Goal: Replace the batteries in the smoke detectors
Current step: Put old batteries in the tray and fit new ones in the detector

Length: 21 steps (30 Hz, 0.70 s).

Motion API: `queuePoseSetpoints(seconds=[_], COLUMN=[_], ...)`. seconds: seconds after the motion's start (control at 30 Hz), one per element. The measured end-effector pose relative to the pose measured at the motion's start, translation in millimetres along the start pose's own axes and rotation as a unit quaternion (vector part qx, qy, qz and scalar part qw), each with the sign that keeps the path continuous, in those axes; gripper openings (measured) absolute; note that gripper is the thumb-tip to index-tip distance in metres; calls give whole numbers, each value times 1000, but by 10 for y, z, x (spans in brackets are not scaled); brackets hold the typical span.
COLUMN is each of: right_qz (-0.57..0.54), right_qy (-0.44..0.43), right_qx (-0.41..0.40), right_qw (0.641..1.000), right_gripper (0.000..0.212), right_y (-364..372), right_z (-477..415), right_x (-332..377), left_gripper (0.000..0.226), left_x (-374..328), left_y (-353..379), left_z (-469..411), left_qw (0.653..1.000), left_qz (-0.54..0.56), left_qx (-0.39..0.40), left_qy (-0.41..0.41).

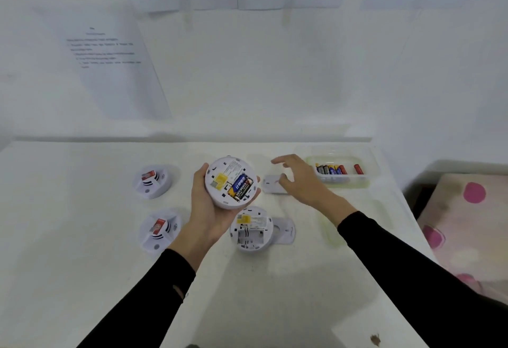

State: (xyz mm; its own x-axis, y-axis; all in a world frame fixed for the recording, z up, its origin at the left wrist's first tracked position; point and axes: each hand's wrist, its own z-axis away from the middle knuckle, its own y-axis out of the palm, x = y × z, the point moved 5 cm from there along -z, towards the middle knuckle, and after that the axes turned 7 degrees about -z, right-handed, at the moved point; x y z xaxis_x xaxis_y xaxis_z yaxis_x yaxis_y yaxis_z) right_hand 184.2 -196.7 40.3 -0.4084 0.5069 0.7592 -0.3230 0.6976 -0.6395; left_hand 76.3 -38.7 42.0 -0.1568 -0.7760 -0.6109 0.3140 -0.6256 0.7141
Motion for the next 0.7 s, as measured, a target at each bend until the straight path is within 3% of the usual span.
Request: queuePoseSetpoints(seconds=[0.1, 0.2, 0.37, 0.53, 0.7], right_qz=[-89, -82, -31, -95, -70], right_qy=[-76, -115, -69, -63, -56], right_qx=[-101, -122, -118, -137, -148], right_qw=[988, 982, 990, 984, 985], right_gripper=[25, 26, 62, 65, 65], right_y=[-159, -157, -18, -26, -34], right_z=[269, 476, 591, 670, 706], right_x=[434, 728, 807, 855, 890], left_gripper=[58, 53, 52, 58, 55], left_x=[41, 82, 120, 99, 63], left_y=[97, 192, 316, 320, 341], left_z=[-48, -77, -74, -45, -52], left_qw=[1000, 1000, 998, 995, 993], left_qz=[10, -3, -6, 1, -15], left_qx=[7, 16, 47, 73, 85], left_qy=[-6, 3, 34, 64, 82])
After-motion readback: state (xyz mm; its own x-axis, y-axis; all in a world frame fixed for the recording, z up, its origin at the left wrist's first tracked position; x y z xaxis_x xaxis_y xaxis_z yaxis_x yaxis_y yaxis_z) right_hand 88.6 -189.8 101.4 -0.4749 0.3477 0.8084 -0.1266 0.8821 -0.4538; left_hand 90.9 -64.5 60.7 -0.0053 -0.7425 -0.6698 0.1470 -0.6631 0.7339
